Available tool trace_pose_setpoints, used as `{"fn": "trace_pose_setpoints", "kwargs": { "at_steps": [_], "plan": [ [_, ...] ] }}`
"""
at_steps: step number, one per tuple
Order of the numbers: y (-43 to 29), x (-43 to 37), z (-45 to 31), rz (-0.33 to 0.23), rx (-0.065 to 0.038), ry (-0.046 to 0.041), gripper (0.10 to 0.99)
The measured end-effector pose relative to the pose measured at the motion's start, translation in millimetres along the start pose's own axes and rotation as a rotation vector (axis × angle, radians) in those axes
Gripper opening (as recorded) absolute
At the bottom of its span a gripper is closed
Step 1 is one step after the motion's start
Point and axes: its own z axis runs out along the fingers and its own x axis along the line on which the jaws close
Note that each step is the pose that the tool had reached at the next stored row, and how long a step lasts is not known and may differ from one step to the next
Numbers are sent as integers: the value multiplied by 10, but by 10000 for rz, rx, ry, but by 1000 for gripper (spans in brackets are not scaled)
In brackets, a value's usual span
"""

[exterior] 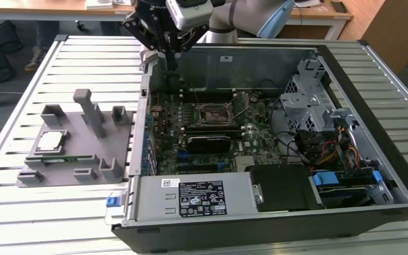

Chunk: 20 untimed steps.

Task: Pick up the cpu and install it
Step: 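Reach for the cpu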

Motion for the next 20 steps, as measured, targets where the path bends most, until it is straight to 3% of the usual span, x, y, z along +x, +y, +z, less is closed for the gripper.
{"fn": "trace_pose_setpoints", "kwargs": {
  "at_steps": [20],
  "plan": [
    [-6,81,7,0,1,1,106]
  ]
}}
